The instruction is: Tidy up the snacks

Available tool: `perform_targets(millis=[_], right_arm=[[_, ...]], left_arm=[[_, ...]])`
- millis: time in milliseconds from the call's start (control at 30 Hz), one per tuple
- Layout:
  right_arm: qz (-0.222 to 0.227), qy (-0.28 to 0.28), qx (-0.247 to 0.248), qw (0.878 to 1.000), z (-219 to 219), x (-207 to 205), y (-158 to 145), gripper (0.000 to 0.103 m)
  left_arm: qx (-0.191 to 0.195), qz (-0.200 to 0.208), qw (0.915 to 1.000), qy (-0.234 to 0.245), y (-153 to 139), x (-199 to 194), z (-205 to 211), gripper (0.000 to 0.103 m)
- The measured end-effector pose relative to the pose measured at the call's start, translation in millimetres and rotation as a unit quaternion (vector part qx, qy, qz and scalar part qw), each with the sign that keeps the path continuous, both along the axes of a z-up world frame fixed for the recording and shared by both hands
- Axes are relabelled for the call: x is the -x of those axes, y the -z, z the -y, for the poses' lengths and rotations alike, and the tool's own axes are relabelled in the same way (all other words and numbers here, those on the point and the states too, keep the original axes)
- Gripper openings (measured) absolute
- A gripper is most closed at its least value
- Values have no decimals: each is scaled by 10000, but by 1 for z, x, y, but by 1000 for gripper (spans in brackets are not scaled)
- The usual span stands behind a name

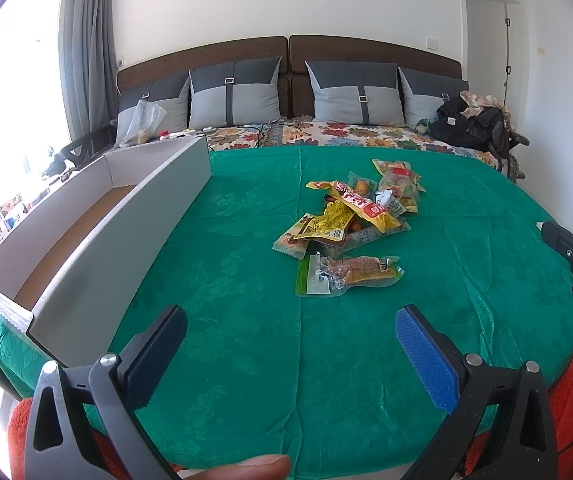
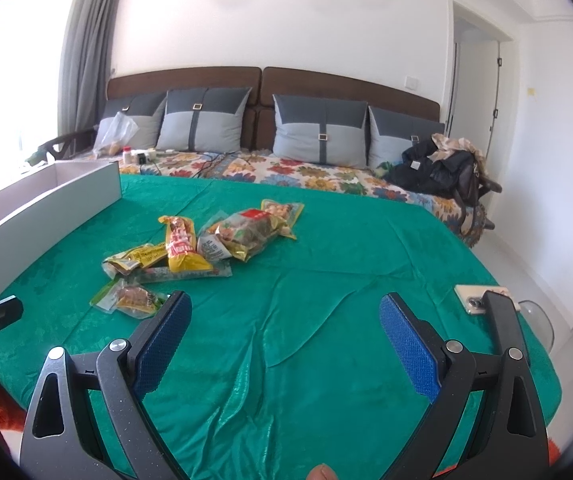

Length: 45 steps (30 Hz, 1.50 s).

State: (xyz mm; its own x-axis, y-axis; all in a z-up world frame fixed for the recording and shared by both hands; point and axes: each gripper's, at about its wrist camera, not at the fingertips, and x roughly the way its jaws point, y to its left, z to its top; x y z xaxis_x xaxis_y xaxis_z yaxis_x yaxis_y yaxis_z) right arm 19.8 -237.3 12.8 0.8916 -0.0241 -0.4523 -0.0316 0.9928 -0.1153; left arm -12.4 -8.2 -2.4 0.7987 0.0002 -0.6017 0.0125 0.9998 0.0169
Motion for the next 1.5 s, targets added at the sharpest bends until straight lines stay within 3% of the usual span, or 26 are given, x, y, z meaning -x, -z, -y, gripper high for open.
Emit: perform_targets(millis=[1200,1500], right_arm=[[34,-9,101,9999,-3,2,-1,97],[-56,25,-8,10000,2,-3,1,97]], left_arm=[[10,-33,10000,28,4,2,-2,103],[81,-299,9995,-40,16,-8,-7,103]])
